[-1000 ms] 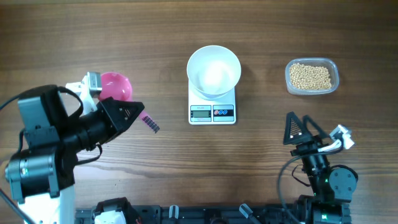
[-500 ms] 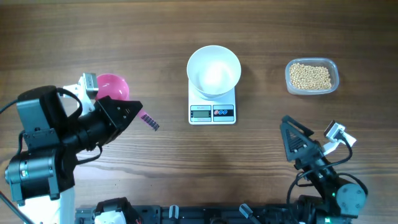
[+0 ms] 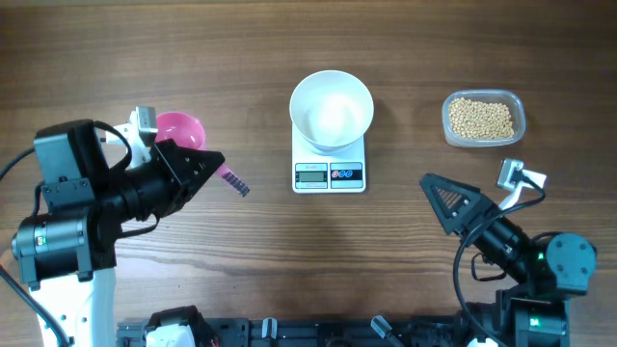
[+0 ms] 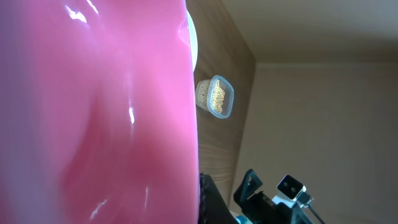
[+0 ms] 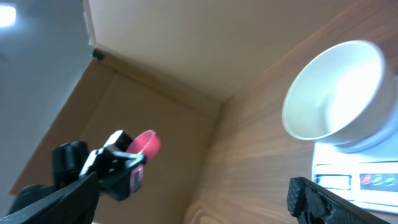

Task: Scoop item into bowl and weigh 150g on scale
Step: 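Carry the scoop toward the scale while raising the right gripper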

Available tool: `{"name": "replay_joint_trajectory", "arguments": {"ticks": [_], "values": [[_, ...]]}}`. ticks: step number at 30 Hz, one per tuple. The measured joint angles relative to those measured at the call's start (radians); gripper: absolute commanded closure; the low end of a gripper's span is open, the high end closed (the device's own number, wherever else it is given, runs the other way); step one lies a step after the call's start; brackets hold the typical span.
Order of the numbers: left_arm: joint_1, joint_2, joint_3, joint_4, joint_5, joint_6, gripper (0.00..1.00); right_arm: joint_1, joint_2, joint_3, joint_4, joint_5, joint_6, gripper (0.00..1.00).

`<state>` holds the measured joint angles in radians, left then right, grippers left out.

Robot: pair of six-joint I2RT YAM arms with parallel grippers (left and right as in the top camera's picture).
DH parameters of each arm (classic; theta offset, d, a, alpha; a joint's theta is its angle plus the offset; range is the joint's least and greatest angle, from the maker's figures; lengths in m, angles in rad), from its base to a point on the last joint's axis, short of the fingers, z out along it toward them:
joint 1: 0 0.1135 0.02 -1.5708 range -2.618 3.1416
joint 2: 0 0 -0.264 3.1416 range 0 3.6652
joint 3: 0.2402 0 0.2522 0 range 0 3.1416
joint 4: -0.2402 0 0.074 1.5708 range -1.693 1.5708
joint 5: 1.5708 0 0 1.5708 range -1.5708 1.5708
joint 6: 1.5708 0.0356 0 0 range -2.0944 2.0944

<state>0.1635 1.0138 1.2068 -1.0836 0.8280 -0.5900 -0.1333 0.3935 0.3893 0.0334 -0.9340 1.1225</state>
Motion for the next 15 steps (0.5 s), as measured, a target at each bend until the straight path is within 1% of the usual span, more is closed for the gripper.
{"name": "replay_joint_trajectory", "arguments": {"ticks": [7,11,14,15], "values": [[0.0,0.0,0.0,0.008,0.008,-0.011,0.96,0.0,0.017,0.01,0.016,-0.054,0.132,0.0],[0.0,0.0,0.0,0.059,0.027,-0.026,0.96,0.0,0.018,0.01,0.026,-0.084,0.181,0.0],[-0.004,0.001,0.0,0.115,0.037,-0.072,0.96,0.0,0.018,0.01,0.027,-0.101,0.229,0.0],[-0.007,0.002,0.0,0.133,0.038,-0.086,0.96,0.0,0.018,0.01,0.027,-0.104,0.246,0.05]]}}
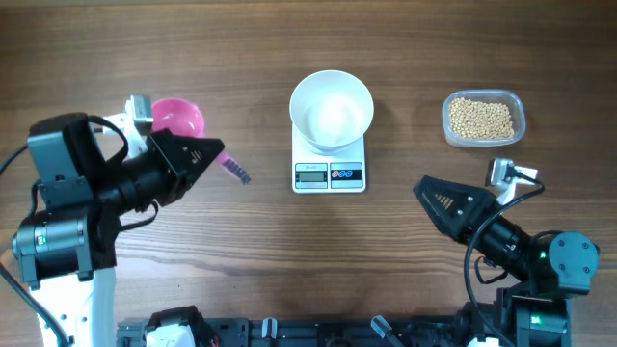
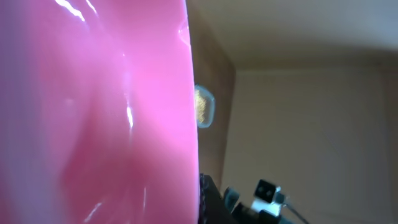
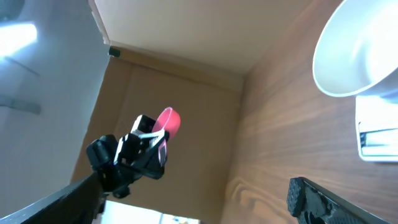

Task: Scoop item into bowl and weigh 150g on scale
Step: 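Carry the scoop toward the scale while raising the right gripper, then bring the scoop handle between the open right gripper fingers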

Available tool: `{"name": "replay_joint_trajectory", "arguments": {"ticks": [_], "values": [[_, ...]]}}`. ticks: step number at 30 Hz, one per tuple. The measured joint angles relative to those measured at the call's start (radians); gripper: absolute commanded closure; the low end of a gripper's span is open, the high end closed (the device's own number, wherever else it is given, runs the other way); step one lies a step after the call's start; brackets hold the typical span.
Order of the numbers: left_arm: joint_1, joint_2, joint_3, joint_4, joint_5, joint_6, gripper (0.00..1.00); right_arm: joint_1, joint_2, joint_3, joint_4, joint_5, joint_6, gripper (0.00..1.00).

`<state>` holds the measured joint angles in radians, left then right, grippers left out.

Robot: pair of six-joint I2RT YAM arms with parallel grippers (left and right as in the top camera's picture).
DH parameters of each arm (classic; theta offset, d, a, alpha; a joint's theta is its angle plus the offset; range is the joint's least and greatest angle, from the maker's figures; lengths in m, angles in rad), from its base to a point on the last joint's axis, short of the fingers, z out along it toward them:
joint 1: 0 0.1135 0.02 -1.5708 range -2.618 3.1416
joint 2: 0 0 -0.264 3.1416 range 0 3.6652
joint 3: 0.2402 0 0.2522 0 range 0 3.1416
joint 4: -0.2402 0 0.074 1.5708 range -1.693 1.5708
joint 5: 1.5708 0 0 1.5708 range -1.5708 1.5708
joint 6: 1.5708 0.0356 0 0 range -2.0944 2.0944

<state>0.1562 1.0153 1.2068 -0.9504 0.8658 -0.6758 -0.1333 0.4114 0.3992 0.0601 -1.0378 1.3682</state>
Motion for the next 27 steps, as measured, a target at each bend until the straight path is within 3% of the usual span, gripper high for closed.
{"name": "replay_joint_trajectory", "arguments": {"ticks": [1,3,18,27], "values": [[-0.009,0.0,0.0,0.023,0.0,-0.02,0.96,0.0,0.0,0.0,0.0,-0.003,0.021,0.12],[-0.04,0.001,0.0,0.075,0.0,-0.056,0.96,0.0,0.0,0.0,0.001,-0.006,0.056,0.16],[-0.457,0.172,-0.002,0.426,-0.093,-0.327,0.96,0.0,0.0,0.0,0.0,-0.06,0.294,0.15],[-0.574,0.303,-0.003,0.624,-0.095,-0.459,0.96,0.0,0.001,0.0,0.084,-0.113,0.442,0.17]]}}
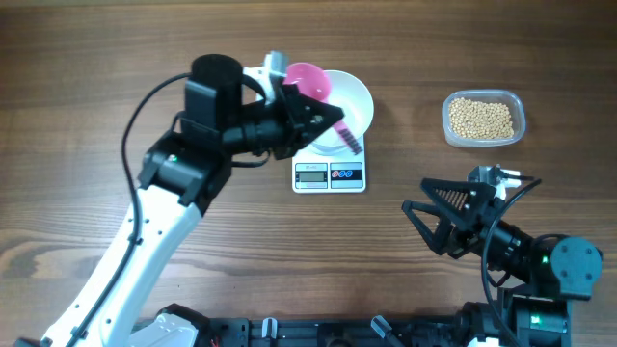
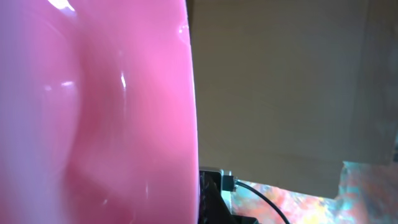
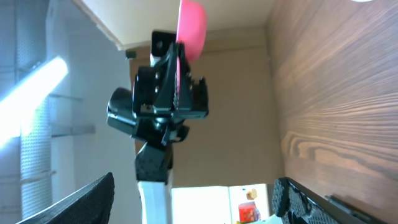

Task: Scoop item into bowl and weigh 150g on scale
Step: 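Bring the scoop handle between the open right gripper fingers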

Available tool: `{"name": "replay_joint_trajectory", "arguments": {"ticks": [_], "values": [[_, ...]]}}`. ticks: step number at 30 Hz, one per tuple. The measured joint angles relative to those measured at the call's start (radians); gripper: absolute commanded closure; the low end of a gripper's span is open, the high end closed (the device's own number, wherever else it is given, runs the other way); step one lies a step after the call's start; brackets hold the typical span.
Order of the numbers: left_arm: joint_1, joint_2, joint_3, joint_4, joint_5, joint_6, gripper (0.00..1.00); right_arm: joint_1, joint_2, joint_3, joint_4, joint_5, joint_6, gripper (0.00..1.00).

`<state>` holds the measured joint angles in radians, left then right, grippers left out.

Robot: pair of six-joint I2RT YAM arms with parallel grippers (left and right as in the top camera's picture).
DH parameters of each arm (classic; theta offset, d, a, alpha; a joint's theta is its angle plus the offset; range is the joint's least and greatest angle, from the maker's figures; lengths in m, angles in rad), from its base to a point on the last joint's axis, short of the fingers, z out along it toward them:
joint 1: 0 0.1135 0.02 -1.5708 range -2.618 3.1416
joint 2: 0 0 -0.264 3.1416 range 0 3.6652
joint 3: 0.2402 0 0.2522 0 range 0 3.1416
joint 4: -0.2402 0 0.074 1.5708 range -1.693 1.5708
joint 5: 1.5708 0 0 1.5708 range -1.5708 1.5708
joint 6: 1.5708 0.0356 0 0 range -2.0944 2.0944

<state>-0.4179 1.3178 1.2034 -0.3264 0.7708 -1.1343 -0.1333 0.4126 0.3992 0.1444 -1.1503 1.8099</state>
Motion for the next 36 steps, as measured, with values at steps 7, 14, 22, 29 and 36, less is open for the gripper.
{"name": "replay_joint_trajectory", "arguments": {"ticks": [7,14,22,29,36], "values": [[-0.088,0.027,0.0,0.084,0.003,-0.067,0.96,0.0,0.0,0.002,0.082,-0.002,0.097,0.2],[-0.146,0.047,0.0,0.127,-0.006,-0.131,0.96,0.0,0.0,0.002,0.097,0.012,0.159,0.27],[-0.224,0.047,0.0,0.13,-0.077,-0.145,0.96,0.0,0.0,0.002,0.133,0.048,0.2,0.3],[-0.262,0.048,0.0,0.131,-0.135,-0.15,0.96,0.0,0.001,0.002,0.134,0.079,0.209,0.36],[-0.313,0.048,0.0,0.131,-0.2,-0.151,0.96,0.0,0.001,0.002,0.134,0.088,0.209,0.43]]}}
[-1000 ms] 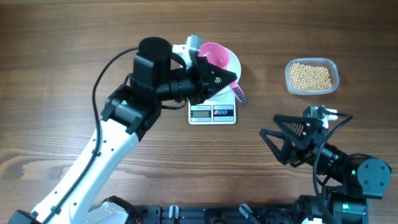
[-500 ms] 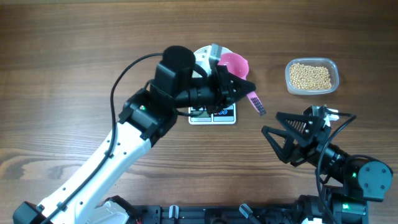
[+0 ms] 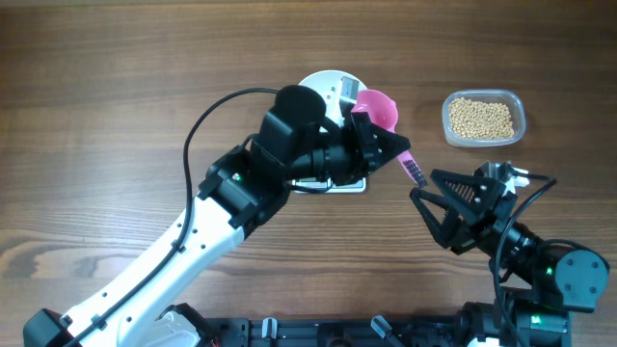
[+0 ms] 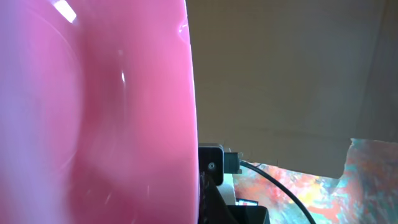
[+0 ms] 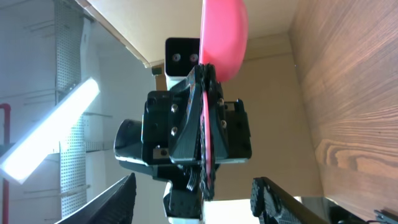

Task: Scoop item into bowl and weigh 150g on scale
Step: 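Bring the scoop handle between the open right gripper fingers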

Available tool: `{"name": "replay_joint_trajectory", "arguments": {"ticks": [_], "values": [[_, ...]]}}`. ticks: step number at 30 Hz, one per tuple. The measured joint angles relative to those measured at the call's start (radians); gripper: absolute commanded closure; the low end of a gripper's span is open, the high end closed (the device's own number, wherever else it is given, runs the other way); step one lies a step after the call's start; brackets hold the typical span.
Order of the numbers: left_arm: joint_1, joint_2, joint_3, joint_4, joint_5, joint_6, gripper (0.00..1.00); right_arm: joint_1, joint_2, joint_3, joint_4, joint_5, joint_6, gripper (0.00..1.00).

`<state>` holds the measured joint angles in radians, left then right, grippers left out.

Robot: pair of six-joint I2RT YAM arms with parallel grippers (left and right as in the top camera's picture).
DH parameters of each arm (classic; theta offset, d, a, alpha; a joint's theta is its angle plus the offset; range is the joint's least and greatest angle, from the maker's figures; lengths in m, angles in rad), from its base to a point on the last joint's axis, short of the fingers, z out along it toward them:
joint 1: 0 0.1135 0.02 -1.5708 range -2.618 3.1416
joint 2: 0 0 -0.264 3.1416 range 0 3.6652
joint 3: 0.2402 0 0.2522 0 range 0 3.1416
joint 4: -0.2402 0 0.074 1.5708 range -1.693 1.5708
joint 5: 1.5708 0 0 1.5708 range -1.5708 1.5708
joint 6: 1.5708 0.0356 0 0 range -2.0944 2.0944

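A pink scoop point(image 3: 378, 108) is gripped by its ribbed handle in my left gripper point(image 3: 392, 147), which is shut on it, just right of the white bowl point(image 3: 323, 83). The bowl sits on the scale point(image 3: 359, 183); my left arm hides most of both. The scoop point(image 4: 93, 112) fills the left half of the left wrist view. Soybeans lie in a clear tub point(image 3: 483, 118) at the far right. My right gripper point(image 3: 432, 218) stands open and empty below the tub, facing the scoop point(image 5: 224, 34).
My left arm point(image 3: 222, 212) stretches diagonally from the bottom left corner to the table's middle, over the scale. The wooden table point(image 3: 116, 77) shows around it. The right arm's base point(image 3: 559, 275) sits at the lower right.
My left gripper has carried the scoop from over the bowl's left rim to just right of the bowl, nearer the soybean tub. The right gripper stays open and has shifted slightly.
The left gripper held the pink scoop at the table's left side, well away from the scale. Then it was over the bowl with the arm stretched out. Now the scoop hangs between the bowl and the tub. The right gripper stayed open at the lower right, turning on its wrist.
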<state>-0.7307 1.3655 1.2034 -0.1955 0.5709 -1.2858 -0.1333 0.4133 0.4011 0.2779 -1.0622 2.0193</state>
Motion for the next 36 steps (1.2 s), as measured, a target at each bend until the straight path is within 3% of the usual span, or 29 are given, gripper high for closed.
{"name": "replay_joint_trajectory", "arguments": {"ticks": [8,23,36], "values": [[-0.034,0.0,0.0,0.0,-0.042,-0.003,0.96,0.0,0.0,0.0,0.0,0.015,-0.004,0.48],[-0.056,0.0,0.0,0.001,-0.078,-0.023,0.96,0.0,0.001,0.0,-0.106,0.044,-0.104,0.44],[-0.065,0.0,0.0,0.0,-0.1,-0.028,0.96,0.0,0.001,0.0,-0.108,0.053,-0.105,0.49]]}}
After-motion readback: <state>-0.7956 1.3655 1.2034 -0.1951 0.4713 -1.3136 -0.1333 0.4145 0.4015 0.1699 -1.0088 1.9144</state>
